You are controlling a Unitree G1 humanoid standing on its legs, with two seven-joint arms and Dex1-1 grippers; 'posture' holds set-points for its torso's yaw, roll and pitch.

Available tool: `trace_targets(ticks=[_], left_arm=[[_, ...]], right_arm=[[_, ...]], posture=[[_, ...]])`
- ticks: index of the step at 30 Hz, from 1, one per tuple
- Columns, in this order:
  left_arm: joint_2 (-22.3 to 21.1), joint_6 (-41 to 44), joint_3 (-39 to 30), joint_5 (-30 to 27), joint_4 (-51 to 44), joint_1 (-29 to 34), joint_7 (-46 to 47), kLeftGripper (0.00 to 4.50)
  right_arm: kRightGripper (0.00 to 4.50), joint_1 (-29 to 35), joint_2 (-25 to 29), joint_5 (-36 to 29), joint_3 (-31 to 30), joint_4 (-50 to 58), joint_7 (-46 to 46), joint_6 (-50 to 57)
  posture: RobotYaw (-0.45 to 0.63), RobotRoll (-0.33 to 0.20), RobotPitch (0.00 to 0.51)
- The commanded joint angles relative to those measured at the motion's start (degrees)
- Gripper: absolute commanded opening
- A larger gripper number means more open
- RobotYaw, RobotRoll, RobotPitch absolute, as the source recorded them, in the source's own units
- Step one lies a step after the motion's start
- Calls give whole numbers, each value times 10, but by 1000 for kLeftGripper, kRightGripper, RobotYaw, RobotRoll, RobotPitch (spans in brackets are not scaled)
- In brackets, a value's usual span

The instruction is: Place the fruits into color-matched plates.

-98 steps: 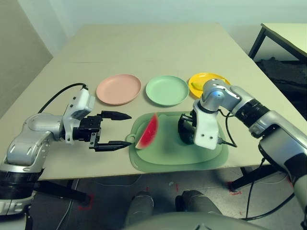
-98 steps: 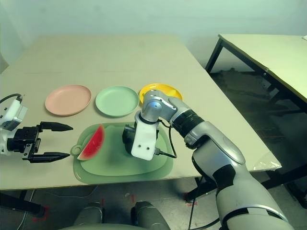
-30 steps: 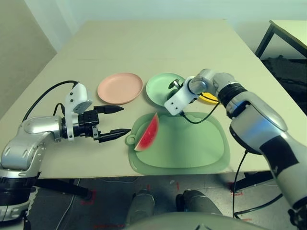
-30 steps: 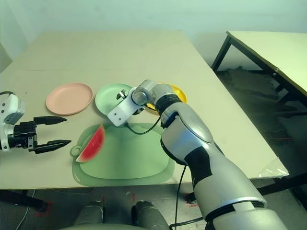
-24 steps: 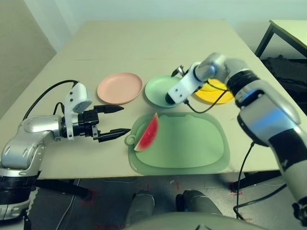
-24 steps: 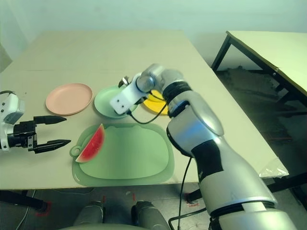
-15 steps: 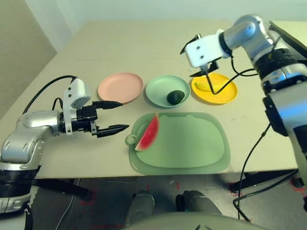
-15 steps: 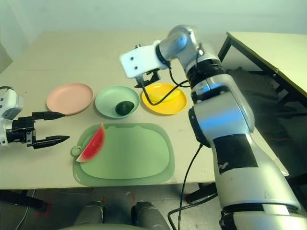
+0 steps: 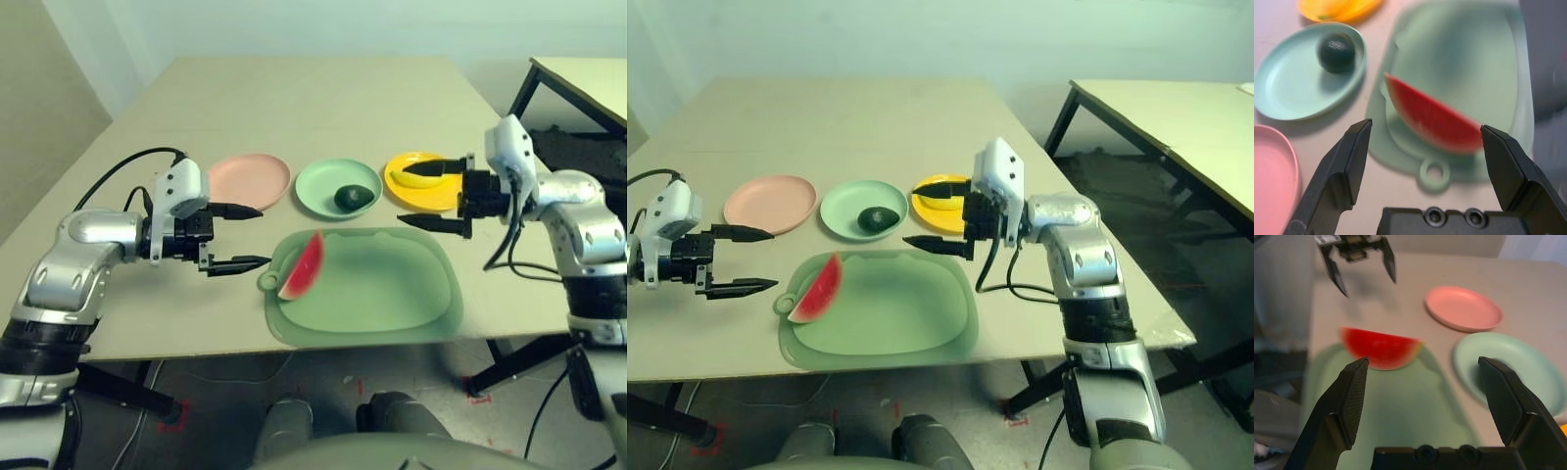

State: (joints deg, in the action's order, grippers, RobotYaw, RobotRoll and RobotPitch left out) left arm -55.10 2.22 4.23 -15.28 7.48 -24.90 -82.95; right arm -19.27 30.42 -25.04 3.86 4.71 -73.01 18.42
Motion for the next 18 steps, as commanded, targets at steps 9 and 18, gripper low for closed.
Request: trace_targets(ticks=[9,18], left_arm=[[113,-449,113,111,283,-221,-94,4500],[170,-634,225,116,407,-311,-95,4500]], right_arm=[[4485,109,-7,-80,42,-32,-41,-77],[4485,120,5,-50,16,-149,-149,-222]], posture=[[-27,0,22],[-62,0,14]])
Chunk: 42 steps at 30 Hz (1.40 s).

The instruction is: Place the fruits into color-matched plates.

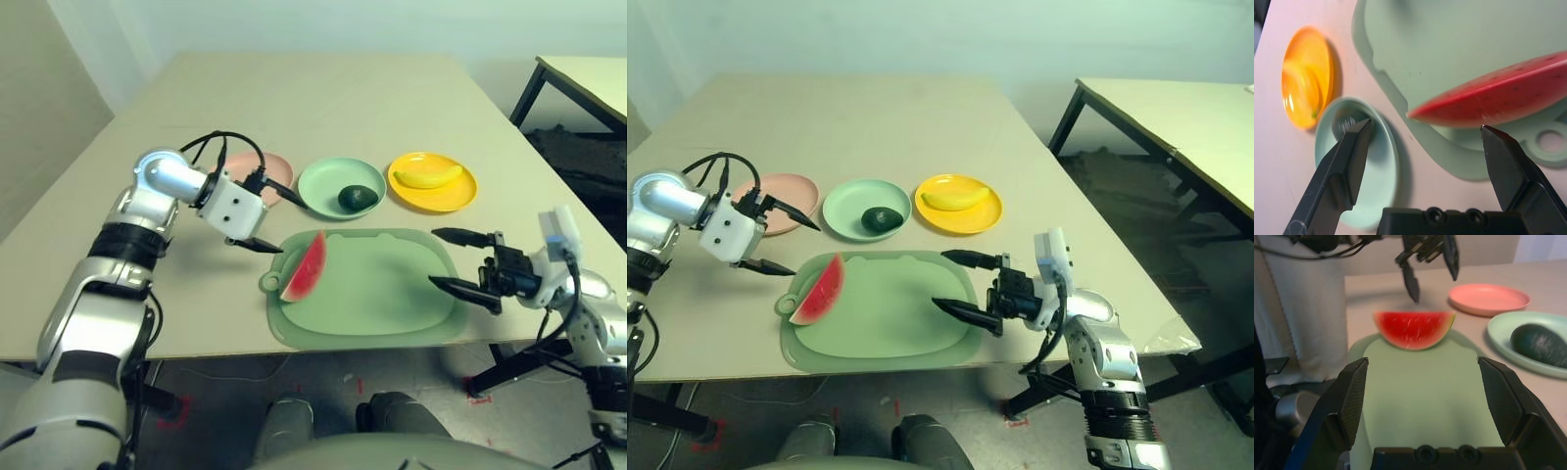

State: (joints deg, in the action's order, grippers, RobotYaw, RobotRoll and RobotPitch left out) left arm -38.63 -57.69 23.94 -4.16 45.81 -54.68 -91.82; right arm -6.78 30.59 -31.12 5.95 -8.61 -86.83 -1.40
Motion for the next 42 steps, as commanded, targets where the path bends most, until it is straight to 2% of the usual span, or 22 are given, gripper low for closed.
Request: trace_targets(ticks=[1,11,21,28,29,35,42], left_arm=[[6,-45,41,6,30,-16,-7,4500],[11,-90,146,2,38,-13,-7,4500],[41,-22,143,64,60,-2,2,4500],[43,6,143,96,44,12,7,4500],[44,11,142,94,41,14,3,4085],[44,40,137,96,29,25,-4,2248],[39,61,135,87,17,26,-7,2206]], right_arm=[[4485,-6,3,12,-6,-18,-10,-28],[4485,2,4,17,-10,-21,5,-49],[4485,40,13,17,-23,29,31,-36],[4485,36,18,21,-23,3,39,-51],[4500,36,19,21,-24,4,39,-51],[4500,31,18,23,-29,1,41,-51],[4500,25,16,25,-33,-2,42,-50]], posture=[[-67,0,13],[-89,0,10],[-103,0,15],[-94,0,15],[-94,0,16],[-90,0,18],[-85,0,17]])
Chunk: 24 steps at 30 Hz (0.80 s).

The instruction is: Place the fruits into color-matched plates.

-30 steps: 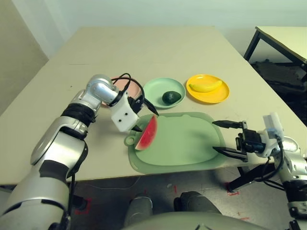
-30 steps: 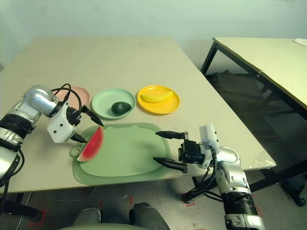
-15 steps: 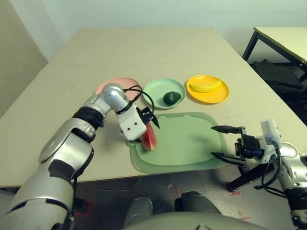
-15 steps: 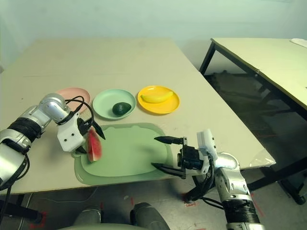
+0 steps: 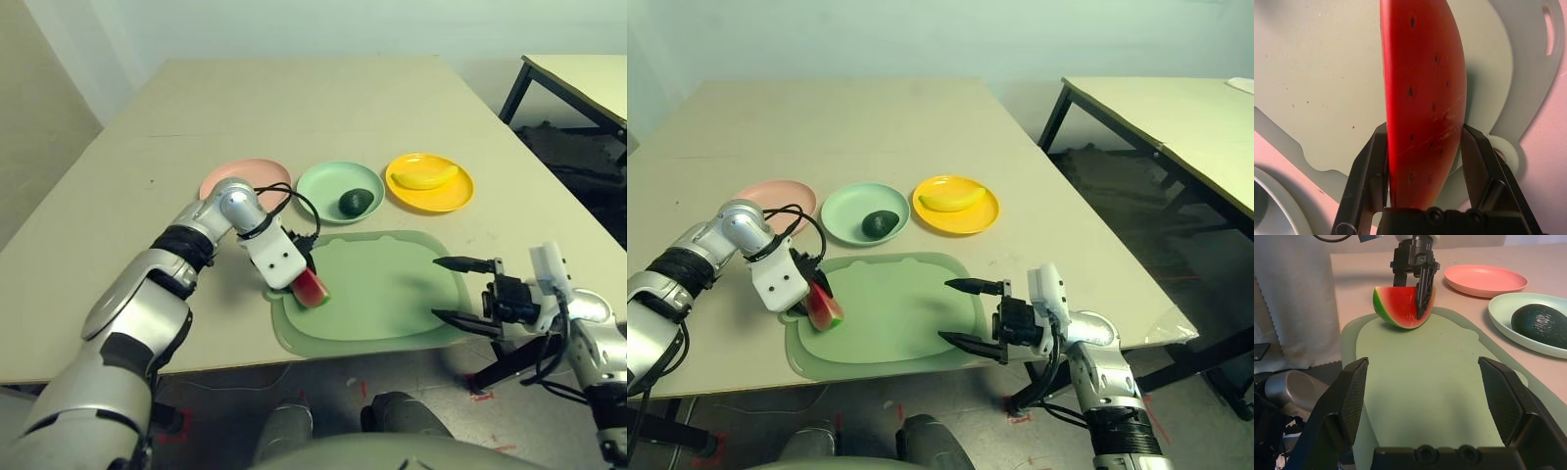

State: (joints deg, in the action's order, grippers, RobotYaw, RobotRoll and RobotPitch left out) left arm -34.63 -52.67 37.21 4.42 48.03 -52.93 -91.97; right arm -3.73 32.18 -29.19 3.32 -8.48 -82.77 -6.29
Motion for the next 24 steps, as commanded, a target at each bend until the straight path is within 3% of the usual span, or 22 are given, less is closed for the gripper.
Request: trace_targets(ticks=[1,8,16,24], left_arm=[[-4,14,1,-1,-5,7,-5,2206],[-27,29,-40,8,51,-43,12,2206],[-64,37,-63,112,181,-123,138,2206],[-81,90,-52,223,254,-173,316,2206]], right_arm=[[4500,-5,-1,5,-8,-1,2,0],[4500,-10,-13,-12,-8,21,18,21],[4500,-10,-70,-34,10,62,134,72],[4500,19,-112,-9,1,99,227,72]], posture=[[-84,0,17],[-77,0,19],[-71,0,23],[-95,0,24]])
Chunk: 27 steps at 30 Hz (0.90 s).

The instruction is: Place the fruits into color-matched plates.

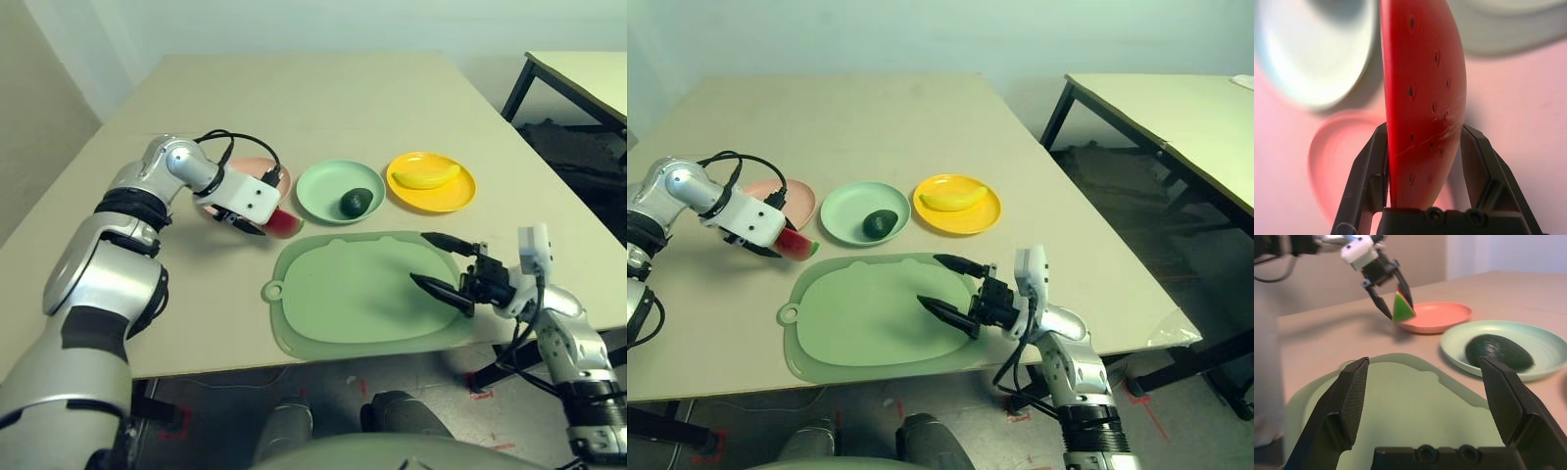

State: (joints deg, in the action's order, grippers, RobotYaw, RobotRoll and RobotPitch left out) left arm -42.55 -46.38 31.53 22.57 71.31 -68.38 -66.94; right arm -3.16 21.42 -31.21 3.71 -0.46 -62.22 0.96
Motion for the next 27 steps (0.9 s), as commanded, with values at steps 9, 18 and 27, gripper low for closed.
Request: trace_targets(ticks=[9,18,27], left_arm=[[26,127,15,120,60,-23,198,2206],[47,176,4,139,74,10,224,2206],[56,171,-20,125,72,32,195,2206]], right_arm=[[4500,49,-8,25,-12,37,38,-19],[4500,71,9,20,-6,62,41,-9],[4500,69,27,16,-1,67,41,-4]], posture=[[-132,0,31],[-157,0,36],[-151,0,40]])
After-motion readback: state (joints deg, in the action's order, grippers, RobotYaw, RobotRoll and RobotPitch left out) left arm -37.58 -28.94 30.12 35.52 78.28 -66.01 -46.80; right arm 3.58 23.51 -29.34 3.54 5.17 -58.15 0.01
